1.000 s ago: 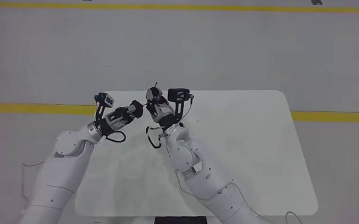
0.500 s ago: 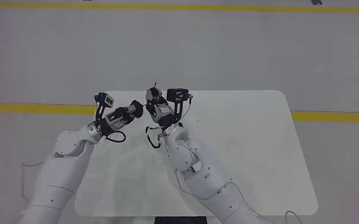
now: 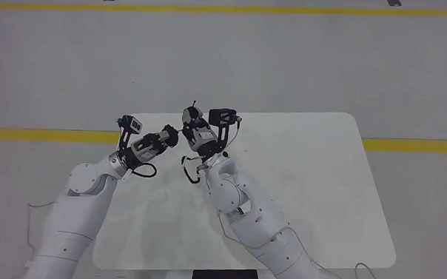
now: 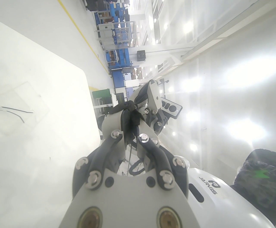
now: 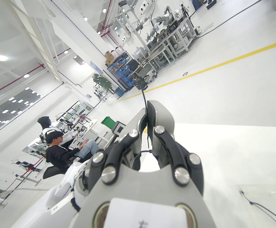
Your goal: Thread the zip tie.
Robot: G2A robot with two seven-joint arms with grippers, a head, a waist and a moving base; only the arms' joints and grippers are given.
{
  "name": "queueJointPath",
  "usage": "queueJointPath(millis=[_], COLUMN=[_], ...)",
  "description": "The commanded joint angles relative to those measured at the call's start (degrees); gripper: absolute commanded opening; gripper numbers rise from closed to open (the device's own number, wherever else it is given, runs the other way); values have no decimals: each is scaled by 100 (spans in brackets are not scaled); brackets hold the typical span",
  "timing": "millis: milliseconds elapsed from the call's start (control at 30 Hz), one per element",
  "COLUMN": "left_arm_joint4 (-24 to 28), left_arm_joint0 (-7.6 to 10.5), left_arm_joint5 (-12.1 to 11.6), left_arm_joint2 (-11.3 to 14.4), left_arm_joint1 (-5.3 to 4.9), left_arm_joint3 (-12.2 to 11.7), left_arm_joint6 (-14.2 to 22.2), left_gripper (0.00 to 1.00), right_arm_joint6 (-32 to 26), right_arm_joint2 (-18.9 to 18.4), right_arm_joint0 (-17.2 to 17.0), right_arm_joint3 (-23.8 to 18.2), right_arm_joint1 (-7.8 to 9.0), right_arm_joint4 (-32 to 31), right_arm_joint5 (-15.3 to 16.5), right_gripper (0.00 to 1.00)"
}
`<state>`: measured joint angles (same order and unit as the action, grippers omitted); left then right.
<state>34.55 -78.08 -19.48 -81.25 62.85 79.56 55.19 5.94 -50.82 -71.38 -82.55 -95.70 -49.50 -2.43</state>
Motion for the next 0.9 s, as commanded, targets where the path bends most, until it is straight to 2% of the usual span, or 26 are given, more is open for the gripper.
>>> queueJointPath(millis=[0, 700, 867], left_arm_joint4=[0, 0, 0], left_arm_joint0=[0, 0, 0], left_arm_joint5=[0, 0, 0], left_arm_joint2=[0, 0, 0], left_arm_joint1=[0, 0, 0], left_arm_joint3=[0, 0, 0], left_arm_joint6=[0, 0, 0], left_gripper=[0, 0, 0], right_arm_joint6=[-6, -68, 16], right_arm_joint2=[7, 8, -17], right_arm_joint0=[1, -33, -74], right_arm_joint3=[28, 86, 56], right_arm_joint1=[-5, -27, -35], right_arm_joint4=[20, 44, 68], right_arm_joint5=[9, -4, -97], right_gripper=[0, 0, 0])
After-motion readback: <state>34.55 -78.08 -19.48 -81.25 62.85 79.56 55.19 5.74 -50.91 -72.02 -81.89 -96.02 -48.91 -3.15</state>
